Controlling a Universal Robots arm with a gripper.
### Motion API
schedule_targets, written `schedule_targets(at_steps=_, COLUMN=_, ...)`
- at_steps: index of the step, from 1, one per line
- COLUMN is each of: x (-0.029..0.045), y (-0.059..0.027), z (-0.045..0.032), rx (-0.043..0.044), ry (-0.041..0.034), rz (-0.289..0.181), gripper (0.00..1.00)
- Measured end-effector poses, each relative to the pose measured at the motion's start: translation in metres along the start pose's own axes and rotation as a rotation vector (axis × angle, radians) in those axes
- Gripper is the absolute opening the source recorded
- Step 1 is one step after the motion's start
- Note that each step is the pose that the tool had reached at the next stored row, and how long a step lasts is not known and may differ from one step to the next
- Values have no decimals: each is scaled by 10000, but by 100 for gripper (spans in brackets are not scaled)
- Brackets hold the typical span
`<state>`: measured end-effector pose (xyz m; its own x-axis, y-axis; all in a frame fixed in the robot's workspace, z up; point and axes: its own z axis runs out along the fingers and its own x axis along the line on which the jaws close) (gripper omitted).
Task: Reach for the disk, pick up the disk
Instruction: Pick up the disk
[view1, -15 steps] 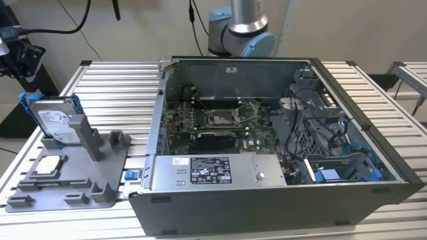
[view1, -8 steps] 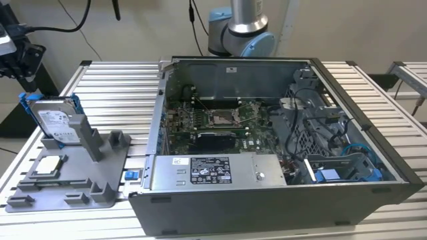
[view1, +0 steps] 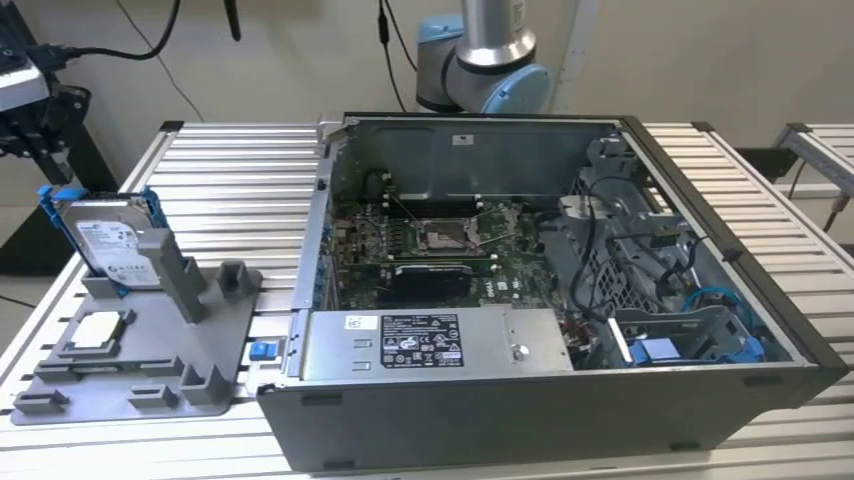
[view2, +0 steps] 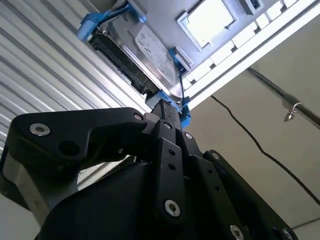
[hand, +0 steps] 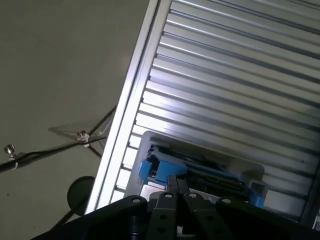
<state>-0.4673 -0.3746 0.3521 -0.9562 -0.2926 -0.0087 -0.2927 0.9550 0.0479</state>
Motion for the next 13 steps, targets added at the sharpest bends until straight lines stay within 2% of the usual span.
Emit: schedule_targets(at_steps=13, x=0, y=0, z=0, rx=-7, ry=117, rz=-2355, gripper=0)
